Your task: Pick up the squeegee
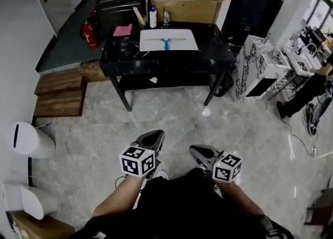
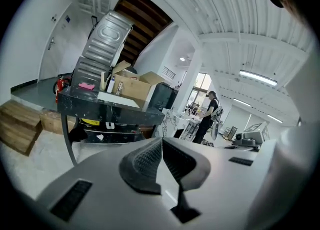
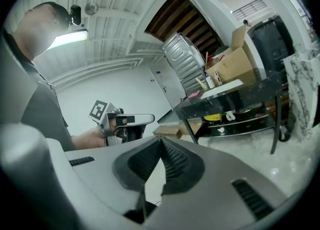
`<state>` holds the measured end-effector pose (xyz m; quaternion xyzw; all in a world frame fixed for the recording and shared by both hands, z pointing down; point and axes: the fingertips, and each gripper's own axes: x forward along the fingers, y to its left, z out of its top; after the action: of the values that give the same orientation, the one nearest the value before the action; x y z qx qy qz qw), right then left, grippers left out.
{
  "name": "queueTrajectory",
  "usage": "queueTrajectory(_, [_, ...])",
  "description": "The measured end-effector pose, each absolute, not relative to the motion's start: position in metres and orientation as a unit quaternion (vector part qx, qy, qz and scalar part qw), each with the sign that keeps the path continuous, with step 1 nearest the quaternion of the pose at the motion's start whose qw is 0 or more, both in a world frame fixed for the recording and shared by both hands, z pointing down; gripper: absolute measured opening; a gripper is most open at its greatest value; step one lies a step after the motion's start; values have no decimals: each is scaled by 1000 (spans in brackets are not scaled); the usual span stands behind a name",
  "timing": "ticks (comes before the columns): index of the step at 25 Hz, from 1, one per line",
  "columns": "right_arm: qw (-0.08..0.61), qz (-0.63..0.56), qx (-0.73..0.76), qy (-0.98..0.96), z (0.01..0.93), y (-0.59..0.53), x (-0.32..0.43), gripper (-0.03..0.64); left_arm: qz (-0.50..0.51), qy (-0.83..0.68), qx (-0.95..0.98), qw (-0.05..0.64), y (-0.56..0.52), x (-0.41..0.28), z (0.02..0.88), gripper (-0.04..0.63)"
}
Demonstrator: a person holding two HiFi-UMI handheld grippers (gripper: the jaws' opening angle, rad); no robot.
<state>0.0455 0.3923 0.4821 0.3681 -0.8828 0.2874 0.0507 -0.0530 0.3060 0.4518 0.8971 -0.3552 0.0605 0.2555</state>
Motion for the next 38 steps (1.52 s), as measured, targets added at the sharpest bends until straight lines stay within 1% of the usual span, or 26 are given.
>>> queueTrajectory(2, [55, 283, 374, -882, 483, 391, 45, 8, 70, -361, 891, 267, 303, -57, 459, 17])
queueTrajectory(5, [58, 284, 390, -874, 485, 389, 49, 8, 74, -364, 889, 266, 305, -62, 460, 17])
queueTrajectory(13, [16, 343, 443, -829, 492, 372, 74, 8, 66, -376, 890, 249, 299, -77, 455, 18])
queueTrajectory(21, [18, 340, 441, -830, 488, 364, 58, 8, 73, -381, 889, 243, 300, -96, 460, 18])
queueTrajectory(33, [35, 336, 435, -835, 488, 360, 45, 8, 74, -377, 891, 241, 307, -105, 462, 17])
queueTrajectory(38, [38, 330, 428, -840, 489, 356, 42, 8, 76, -376, 889, 250, 306, -100, 471, 18])
